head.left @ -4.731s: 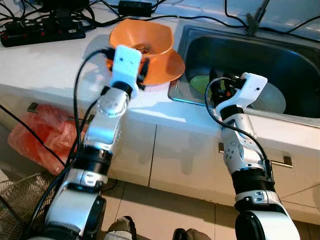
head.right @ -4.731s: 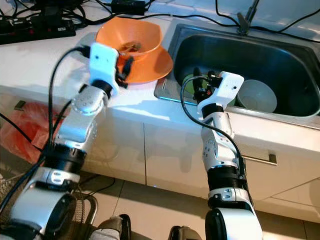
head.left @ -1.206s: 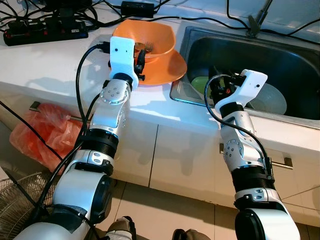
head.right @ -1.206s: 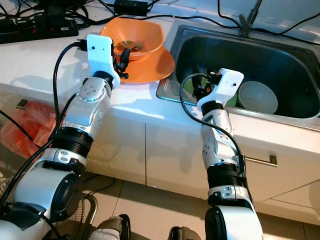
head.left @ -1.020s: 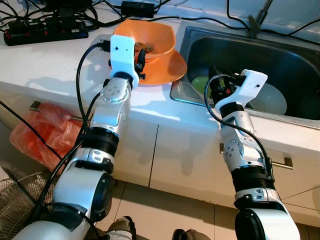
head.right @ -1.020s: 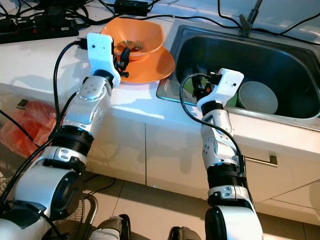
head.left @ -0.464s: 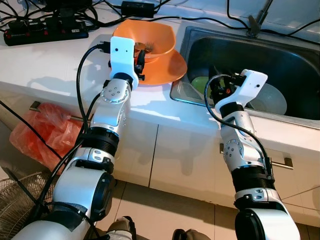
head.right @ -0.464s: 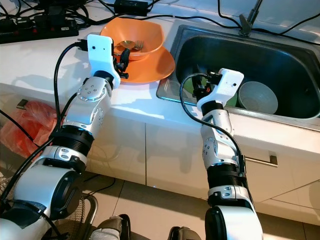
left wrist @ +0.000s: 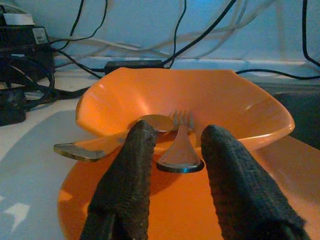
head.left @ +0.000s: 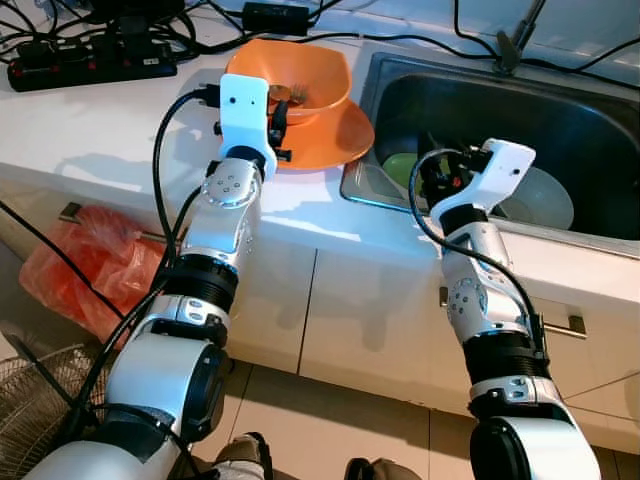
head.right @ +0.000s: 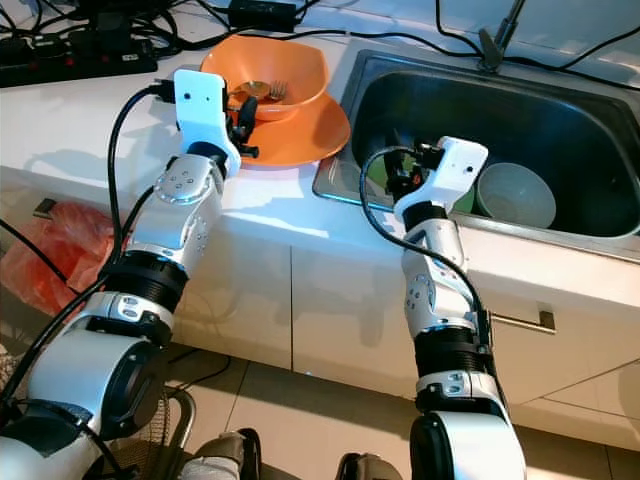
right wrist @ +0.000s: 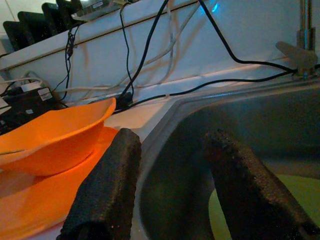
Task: Kitchen organization
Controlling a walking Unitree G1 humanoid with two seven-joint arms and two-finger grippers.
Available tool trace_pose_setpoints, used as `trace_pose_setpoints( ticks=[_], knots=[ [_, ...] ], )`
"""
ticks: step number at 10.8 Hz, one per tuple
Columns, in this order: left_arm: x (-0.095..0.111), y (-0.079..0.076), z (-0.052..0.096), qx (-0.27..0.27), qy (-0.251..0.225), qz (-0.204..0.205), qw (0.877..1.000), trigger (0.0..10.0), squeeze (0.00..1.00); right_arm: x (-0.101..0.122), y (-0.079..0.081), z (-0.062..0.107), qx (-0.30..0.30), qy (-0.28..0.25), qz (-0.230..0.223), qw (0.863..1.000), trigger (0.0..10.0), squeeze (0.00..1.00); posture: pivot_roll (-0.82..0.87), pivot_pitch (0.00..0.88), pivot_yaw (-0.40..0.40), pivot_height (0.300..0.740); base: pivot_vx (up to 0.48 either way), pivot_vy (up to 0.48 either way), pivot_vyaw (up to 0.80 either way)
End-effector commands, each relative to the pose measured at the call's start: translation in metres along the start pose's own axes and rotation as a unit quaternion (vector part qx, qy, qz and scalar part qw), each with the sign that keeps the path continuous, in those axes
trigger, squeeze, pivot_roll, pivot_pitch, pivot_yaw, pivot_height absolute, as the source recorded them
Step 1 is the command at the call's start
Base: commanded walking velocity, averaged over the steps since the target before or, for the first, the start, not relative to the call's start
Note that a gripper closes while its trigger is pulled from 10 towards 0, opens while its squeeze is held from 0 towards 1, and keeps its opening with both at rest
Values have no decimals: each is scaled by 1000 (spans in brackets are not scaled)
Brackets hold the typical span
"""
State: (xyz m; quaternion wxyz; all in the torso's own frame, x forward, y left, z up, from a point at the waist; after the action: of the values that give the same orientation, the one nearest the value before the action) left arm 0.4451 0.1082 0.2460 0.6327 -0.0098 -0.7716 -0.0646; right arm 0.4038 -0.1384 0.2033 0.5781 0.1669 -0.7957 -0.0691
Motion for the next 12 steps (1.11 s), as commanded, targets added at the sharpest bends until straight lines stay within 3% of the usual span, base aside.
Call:
trace_pose_setpoints(
  ticks=[1, 8, 12],
  knots=[
    [9, -4, -3, -5, -10, -1, 1000, 0, 0, 3, -5, -1, -6, -4, 0, 1000, 10000, 0, 52, 108, -79, 740, 0, 0, 0],
    [14, -5, -4, -6, -19, 0, 1000, 0, 0, 4, -5, -2, -5, -4, -1, 1000, 10000, 0, 54, 99, -80, 740, 0, 0, 0],
    [43, -12, -3, -22, -86, 0, 996, 0, 0, 3, -4, -2, -3, -3, 0, 1000, 10000, 0, 56, 99, -84, 740, 0, 0, 0]
  ],
)
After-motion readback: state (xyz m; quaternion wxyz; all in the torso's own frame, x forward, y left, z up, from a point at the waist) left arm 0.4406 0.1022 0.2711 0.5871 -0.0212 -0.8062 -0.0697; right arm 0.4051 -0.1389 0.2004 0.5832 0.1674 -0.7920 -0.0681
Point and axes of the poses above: a point about 5 cm out from each wrist's last joint towards the gripper, its own z axis pointing back from the gripper into the wrist, its own x axis along the axis of the wrist's last joint, y = z × x, the point moved 4 cm from there along -z, pointing out of the wrist towards the gripper, and after that the axes turned 1 degree about -z, right-handed, at the moved point
